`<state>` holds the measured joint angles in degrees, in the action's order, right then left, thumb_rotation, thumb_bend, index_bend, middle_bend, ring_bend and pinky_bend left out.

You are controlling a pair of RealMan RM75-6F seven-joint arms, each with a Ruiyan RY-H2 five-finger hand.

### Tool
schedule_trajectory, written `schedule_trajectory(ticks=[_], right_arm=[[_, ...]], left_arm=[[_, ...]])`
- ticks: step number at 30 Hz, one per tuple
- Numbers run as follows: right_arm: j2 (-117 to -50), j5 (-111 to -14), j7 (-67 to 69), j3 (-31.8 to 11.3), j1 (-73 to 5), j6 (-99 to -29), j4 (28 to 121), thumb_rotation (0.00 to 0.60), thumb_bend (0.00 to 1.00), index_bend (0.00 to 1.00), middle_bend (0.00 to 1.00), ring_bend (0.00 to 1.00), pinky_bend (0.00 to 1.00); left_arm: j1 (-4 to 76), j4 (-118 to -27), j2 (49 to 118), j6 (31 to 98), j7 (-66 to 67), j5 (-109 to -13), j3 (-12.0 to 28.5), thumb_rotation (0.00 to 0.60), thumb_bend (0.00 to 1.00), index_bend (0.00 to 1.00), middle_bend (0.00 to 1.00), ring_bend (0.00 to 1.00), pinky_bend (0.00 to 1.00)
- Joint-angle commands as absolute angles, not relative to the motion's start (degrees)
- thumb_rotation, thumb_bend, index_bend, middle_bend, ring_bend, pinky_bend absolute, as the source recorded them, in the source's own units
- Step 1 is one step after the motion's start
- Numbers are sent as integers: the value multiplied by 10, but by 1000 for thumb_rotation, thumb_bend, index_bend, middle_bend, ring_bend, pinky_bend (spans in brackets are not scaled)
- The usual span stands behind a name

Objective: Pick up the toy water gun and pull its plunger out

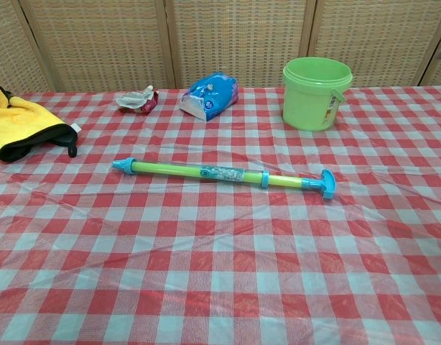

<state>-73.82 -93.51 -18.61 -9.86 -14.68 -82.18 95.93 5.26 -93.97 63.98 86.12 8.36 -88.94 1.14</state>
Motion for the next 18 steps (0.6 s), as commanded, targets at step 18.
schedule_trajectory(ticks=[18], right_arm=[[-892, -654, -418, -190, -330, -627, 880, 600, 214, 487, 1000, 960, 740]], left_arm=[[67, -919, 665, 844, 107, -864, 26, 600, 30, 0, 0, 0, 0]])
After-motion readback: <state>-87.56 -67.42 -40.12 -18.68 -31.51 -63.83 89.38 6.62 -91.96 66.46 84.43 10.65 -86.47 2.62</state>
